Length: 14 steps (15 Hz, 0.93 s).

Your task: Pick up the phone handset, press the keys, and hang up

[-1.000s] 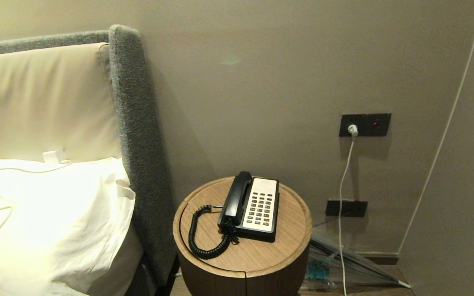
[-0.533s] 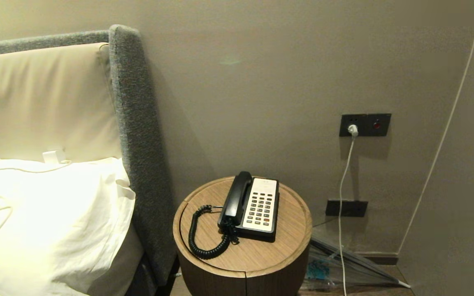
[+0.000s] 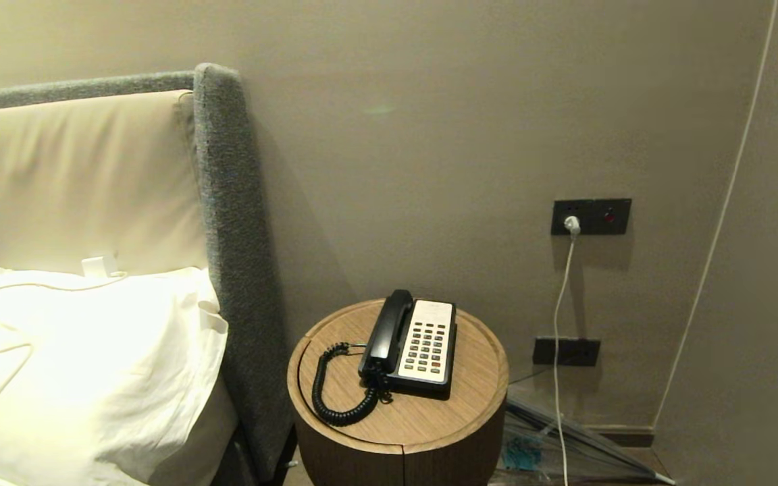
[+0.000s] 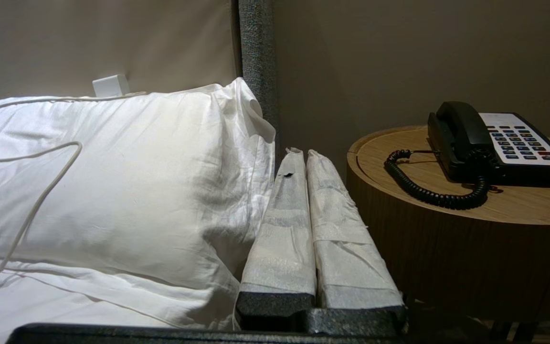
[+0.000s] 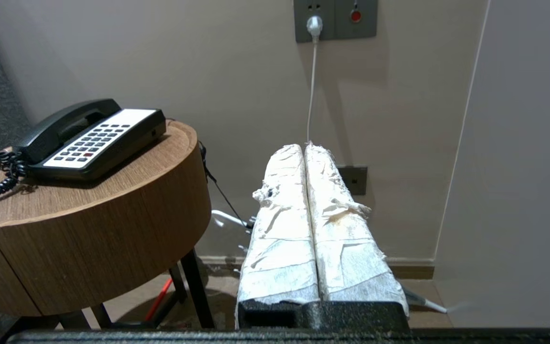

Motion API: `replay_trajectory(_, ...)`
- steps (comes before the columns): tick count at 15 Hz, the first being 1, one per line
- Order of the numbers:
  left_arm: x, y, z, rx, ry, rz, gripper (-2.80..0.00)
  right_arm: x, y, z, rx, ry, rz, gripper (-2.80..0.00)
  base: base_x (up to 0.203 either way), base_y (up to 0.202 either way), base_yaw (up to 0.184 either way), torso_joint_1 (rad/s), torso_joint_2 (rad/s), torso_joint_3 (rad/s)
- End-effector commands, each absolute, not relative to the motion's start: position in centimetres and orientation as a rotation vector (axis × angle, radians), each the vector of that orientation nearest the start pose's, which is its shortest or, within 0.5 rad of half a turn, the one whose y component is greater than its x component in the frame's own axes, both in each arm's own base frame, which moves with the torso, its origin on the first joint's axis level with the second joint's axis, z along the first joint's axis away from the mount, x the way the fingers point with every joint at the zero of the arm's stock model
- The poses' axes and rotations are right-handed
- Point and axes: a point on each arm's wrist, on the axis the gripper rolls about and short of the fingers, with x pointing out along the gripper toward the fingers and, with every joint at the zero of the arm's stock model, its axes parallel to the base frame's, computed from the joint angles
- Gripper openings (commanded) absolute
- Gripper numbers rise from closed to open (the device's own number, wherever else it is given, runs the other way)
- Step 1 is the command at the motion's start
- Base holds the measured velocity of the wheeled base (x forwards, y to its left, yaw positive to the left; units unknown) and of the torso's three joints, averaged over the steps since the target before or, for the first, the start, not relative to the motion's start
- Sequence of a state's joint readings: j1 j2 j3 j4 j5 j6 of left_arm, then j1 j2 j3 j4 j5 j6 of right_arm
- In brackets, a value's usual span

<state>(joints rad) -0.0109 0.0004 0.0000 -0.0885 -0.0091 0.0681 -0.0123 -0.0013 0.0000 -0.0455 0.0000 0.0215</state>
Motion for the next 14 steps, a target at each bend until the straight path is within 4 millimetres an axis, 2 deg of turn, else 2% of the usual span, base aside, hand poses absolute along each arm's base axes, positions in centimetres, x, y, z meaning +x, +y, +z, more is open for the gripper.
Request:
replay_trajectory(1, -2.01, 0.0, 7.36, 0.069, -0.051, -0.018, -2.8, -2.14, 0.03, 7.42, 0.021, -0.026, -0.012, -2.8, 0.0, 0.0, 0.0, 0.002, 0.0, 0.042)
replay_trajectory(14, -2.01, 0.01, 7.4, 0.069, -0.056, -0.015, -2.8, -2.14, 0.03, 7.42, 0.021, -0.026, -0.012, -2.8, 0.0, 0.0, 0.0, 0.0, 0.0, 0.0)
